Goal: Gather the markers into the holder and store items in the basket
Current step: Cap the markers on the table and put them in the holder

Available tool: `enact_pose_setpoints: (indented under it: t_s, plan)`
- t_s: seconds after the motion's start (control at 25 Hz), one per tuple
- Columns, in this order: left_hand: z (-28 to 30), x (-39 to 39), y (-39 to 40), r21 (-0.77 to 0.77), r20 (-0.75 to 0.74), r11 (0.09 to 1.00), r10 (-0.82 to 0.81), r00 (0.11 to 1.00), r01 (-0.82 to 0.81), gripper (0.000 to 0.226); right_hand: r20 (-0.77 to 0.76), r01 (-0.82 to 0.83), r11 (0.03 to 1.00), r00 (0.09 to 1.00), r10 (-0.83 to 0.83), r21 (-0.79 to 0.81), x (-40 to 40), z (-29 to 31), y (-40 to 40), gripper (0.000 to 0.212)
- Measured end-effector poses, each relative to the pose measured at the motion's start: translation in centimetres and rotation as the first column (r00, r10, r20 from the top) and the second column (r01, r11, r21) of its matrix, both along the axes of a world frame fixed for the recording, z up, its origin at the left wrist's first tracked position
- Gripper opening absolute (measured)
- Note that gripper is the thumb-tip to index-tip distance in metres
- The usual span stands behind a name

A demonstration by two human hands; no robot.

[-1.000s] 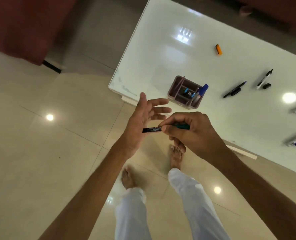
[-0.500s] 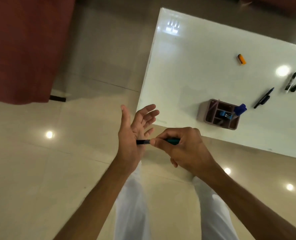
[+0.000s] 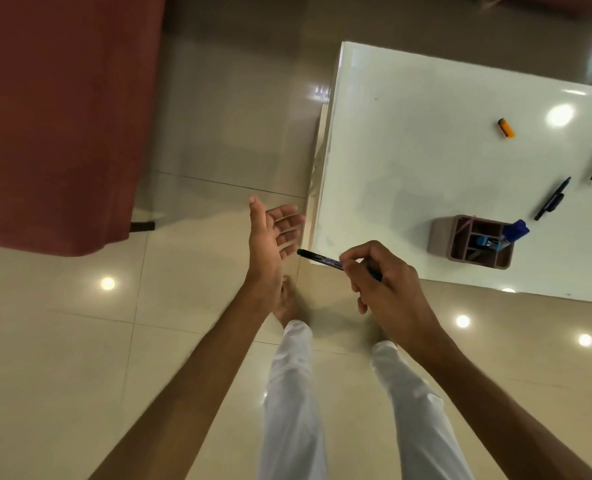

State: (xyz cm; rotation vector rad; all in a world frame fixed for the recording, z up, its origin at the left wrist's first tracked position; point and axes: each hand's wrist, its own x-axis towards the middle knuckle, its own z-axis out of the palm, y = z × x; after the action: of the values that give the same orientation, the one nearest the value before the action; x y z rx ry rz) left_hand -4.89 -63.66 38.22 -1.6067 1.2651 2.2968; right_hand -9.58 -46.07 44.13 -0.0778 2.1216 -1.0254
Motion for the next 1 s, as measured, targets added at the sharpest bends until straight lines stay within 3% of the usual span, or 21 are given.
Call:
enact_pose_setpoints:
  t_s: [0.28, 0.52, 0.76, 0.88, 1.0]
  plan:
    - [-1.6, -0.8, 4.1, 0.051, 0.064, 0.995, -0.085, 0.994, 0.082, 0.080, -0.088, 0.226, 0.971, 0.972, -0.218, 0.083, -3.1, -1.2, 7.7, 0.005]
    - [-2.2, -3.5, 10.6, 0.031, 0.124, 0.972, -0.236, 0.964, 0.234, 0.078, -0.202, 0.271, 0.946, 0.951, -0.234, 0.178, -7.3, -2.0, 17.7, 0.011]
    - [-3.1, -7.3, 17.6, -0.060, 0.183, 0.985, -0.146, 0.972, 0.159, 0.068, -0.305, 0.366, 0.900, 0.908, -0.288, 0.238, -13.3, -3.0, 26.4, 0.018]
    - [-3.5, -9.2, 20.8, -0.064, 0.185, 0.993, -0.082, 0.979, 0.096, 0.068, -0.295, 0.299, 0.925, 0.928, -0.226, 0.234, -16.9, -3.5, 28.8, 0.018]
    - [-4.1, -10.7, 23.7, -0.082, 0.193, 0.994, -0.055, 0.980, 0.072, 0.068, -0.246, 0.117, 0.971, 0.967, -0.064, 0.207, -19.3, -4.7, 28.9, 0.015]
